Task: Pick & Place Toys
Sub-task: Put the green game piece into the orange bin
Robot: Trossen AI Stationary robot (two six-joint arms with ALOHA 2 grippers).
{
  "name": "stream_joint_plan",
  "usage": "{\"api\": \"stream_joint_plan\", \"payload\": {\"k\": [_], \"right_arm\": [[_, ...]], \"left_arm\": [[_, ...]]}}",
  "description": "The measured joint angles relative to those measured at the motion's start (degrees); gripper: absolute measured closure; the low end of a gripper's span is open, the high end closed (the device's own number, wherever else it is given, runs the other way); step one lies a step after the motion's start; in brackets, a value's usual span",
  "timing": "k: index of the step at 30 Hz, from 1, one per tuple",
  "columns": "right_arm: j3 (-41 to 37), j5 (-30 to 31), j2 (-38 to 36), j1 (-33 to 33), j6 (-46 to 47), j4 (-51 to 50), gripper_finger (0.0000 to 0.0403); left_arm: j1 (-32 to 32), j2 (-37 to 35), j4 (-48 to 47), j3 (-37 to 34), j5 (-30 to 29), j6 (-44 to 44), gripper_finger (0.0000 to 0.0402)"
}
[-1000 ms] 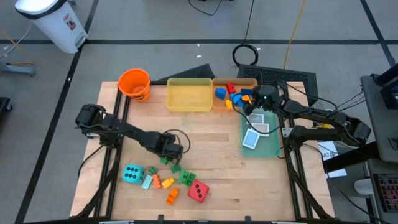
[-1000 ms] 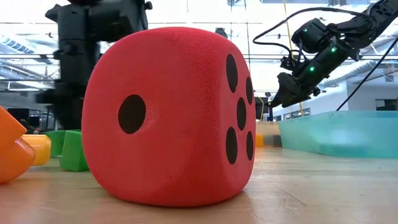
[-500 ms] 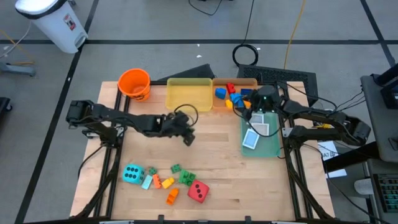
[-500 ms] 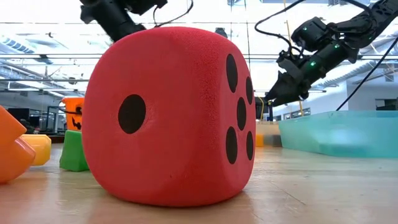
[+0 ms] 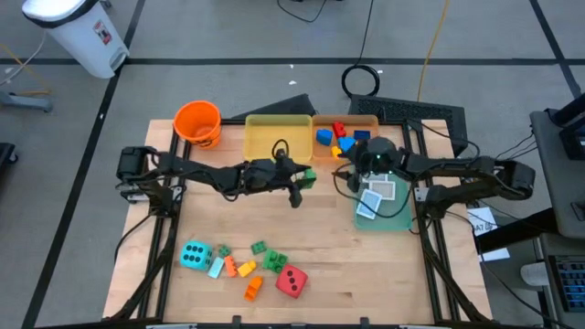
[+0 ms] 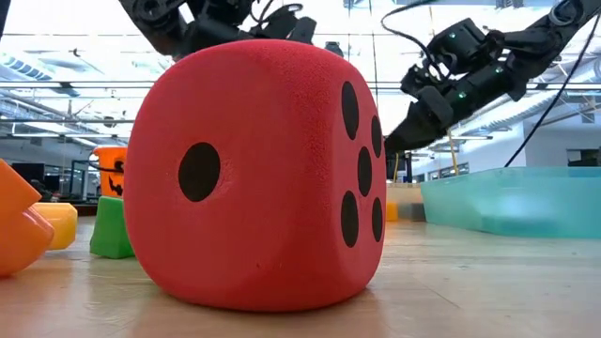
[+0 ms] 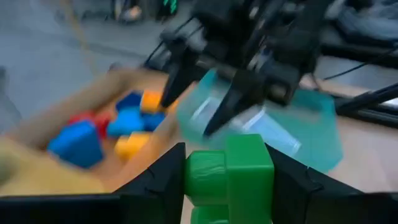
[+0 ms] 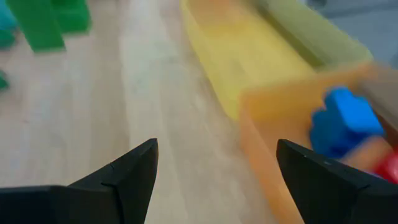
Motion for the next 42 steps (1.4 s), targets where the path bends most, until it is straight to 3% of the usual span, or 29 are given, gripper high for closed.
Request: {"api": "stream_joint_plan", "payload": {"k": [4, 8, 15, 22, 28, 32, 38, 42], "right_arm": [[0.0, -4.38, 3.52, 3.46, 0.1, 8.66, 0.0108], [0.01, -11.88, 7.96, 6.55, 1.31, 20.6, 0.0108], [0.56, -12.04, 17.15, 11.45, 3.68, 37.14, 0.0108], [3.67, -17.39, 21.05, 13.17, 5.77, 37.49, 0.0108], [4.2, -14.49, 21.02, 13.31, 6.12, 37.94, 0.0114], [4.19, -14.79, 20.98, 13.34, 4.66, 38.05, 0.0149], [4.15, -14.37, 20.61, 13.38, 4.95, 37.59, 0.0256], [4.15, -14.82, 20.58, 13.2, 4.45, 37.27, 0.0276]], "left_arm": [[-0.05, 2.15, 9.72, 0.02, 4.01, 4.14, 0.0233], [-0.05, 2.53, 12.0, 0.07, 5.52, 4.18, 0.0233], [-0.31, 2.51, 11.42, 0.07, 5.83, 3.98, 0.0233], [-0.37, 2.66, 8.2, 0.07, 6.08, 3.58, 0.0233], [-0.41, 2.62, 8.75, 0.07, 5.83, 3.55, 0.0233], [-0.59, 2.62, 8.77, 0.07, 6.02, 3.48, 0.0233], [-0.66, 2.62, 8.45, 0.07, 5.8, 1.53, 0.0232], [-0.7, 2.62, 8.02, 0.07, 6.02, 0.75, 0.0172]]}}
